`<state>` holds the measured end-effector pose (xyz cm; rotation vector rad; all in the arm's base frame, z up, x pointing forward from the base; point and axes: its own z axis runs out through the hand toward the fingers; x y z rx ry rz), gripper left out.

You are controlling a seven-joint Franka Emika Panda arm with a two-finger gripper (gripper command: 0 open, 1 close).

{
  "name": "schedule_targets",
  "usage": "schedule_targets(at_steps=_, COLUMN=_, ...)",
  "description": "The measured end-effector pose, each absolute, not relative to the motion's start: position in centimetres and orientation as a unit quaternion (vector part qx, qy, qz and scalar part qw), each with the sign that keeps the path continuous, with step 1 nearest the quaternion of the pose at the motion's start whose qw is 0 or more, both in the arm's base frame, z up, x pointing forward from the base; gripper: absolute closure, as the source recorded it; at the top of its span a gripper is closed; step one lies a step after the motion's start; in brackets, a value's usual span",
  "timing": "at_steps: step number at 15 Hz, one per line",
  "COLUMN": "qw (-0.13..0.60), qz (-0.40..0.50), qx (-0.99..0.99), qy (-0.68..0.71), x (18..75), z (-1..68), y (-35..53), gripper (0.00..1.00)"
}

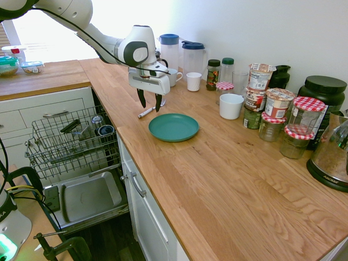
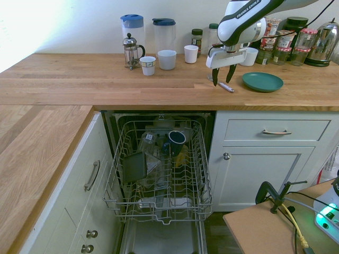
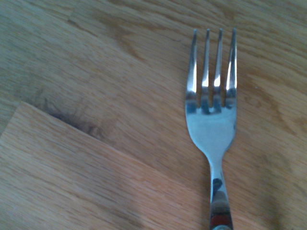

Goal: Put the fork in the dishwasher

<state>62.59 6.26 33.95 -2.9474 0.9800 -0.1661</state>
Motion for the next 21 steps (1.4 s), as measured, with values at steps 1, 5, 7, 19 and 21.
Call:
schedule_targets(at_steps=1, qw=0.015, qz=-0.05, qx=-0.948, qy=0.315, x=62.6, z=33.8, y=6.3, gripper=1.0)
schedule_targets(at_steps=5, qw=0.016, qz=-0.042, qx=-0.948, qy=0.316, x=62.5, z=33.6, y=6.0, gripper=1.0)
schedule_targets(at_steps=7, qw=0.015, qz=-0.041, qx=-0.948, qy=0.316, x=62.5, z=33.5, y=6.0, gripper=1.0)
schedule_targets(at_steps=19, qw=0.01, qz=-0.029, qx=-0.918, qy=0.395, x=63.5, z=34.7, y=3.4, gripper=1.0)
schedule_targets(at_steps=21, qw=0.014, qz=-0.036, qx=-0.901, qy=0.432, x=63.1, z=37.2, y=2.8, gripper=1.0)
